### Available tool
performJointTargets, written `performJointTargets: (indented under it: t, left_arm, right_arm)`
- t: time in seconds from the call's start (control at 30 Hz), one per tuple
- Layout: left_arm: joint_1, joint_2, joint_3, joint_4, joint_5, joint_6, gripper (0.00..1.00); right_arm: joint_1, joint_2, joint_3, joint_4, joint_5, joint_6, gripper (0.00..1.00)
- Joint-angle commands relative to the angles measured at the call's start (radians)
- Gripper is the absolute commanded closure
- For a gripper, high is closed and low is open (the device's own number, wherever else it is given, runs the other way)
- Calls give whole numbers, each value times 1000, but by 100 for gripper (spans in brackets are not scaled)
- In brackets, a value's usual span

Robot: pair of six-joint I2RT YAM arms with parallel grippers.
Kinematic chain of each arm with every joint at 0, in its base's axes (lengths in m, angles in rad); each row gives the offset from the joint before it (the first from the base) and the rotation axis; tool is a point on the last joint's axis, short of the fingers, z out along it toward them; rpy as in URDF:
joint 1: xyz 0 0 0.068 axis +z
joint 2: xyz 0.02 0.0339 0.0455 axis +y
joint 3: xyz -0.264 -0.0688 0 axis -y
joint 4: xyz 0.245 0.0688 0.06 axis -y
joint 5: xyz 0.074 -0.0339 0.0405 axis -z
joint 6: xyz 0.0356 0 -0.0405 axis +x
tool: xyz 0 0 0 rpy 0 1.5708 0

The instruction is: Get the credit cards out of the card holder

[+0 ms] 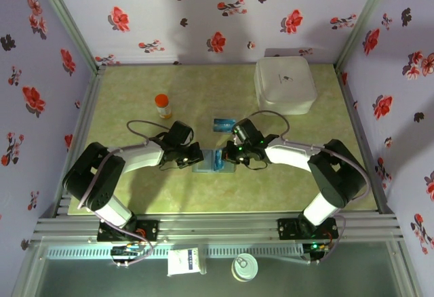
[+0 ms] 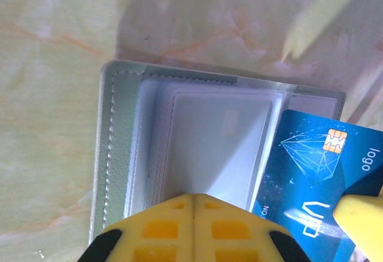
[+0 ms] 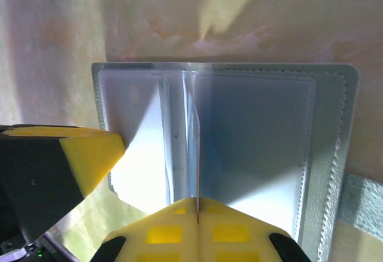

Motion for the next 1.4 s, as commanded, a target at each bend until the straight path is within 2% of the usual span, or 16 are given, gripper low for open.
performJointTargets:
  t: [0.0, 0.3, 0.37, 0.5, 0.7, 0.87, 1.17, 1.37]
  left_arm:
    - [0, -30, -9, -13, -23, -12, 93]
    - [14, -82, -7, -22, -29, 6, 88]
    - [21, -95, -12, -25, -30, 8, 88]
    - [30, -105, -17, -33, -24, 11, 87]
    - [31, -112, -37, -42, -19, 14, 87]
    - [28, -85, -62, -34, -2, 20, 87]
    - [46, -31, -57, -68, -48, 70, 93]
    - [58, -10, -25, -109, -73, 102, 95]
  right_arm:
    - [-6, -25, 58, -143, 64, -94, 95]
    - [-7, -20, 177, -334, 140, -357, 96]
    - [-7, 2, 221, -393, 105, -496, 96]
    - [-7, 47, 320, -559, 139, -698, 98]
    - [-7, 56, 434, -678, 221, -975, 100]
    - [-7, 74, 531, -754, 240, -1131, 99]
    - [-7, 105, 644, -816, 321, -1206, 100]
    - [-9, 109, 657, -825, 355, -1246, 100]
